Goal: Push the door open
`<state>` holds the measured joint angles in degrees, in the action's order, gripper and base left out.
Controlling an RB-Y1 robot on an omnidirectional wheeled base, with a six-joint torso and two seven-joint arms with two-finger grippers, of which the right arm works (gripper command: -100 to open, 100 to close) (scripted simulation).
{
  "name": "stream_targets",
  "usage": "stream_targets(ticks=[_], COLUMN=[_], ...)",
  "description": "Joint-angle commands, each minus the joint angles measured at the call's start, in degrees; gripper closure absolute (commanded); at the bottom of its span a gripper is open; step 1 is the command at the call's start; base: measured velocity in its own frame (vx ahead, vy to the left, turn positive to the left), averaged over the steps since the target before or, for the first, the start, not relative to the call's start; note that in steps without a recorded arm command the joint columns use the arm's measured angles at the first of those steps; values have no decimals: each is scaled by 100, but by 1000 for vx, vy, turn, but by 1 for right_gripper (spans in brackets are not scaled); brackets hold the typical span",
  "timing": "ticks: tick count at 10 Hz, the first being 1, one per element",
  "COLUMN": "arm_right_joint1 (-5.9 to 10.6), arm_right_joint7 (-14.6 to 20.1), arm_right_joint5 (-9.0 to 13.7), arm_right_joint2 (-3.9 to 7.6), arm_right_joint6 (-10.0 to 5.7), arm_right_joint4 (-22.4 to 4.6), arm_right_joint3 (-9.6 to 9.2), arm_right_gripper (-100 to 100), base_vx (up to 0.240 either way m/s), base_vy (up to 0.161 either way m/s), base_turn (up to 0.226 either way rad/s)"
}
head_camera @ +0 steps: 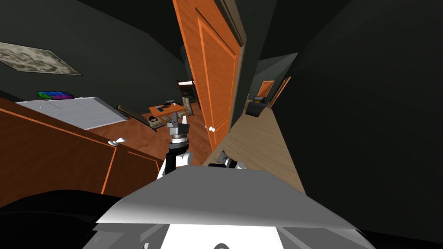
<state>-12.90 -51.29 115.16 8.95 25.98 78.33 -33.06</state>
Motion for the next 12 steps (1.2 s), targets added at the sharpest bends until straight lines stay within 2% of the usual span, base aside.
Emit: stream_targets(ticks=[1,12], arm_right_joint1=[-10,200], arm_right_joint7=[-146,-898], arm_right_joint5=[261,1812], arm_right_joint2=[33,75], arm_right_joint6=[137,839], arm_right_joint4=[-75,-768], arm_right_joint3=[-82,-601], arm_right_gripper=[-100,-100], base_vx=[89,104], base_vy=[-33,-17], base_turn=[-17,-17])
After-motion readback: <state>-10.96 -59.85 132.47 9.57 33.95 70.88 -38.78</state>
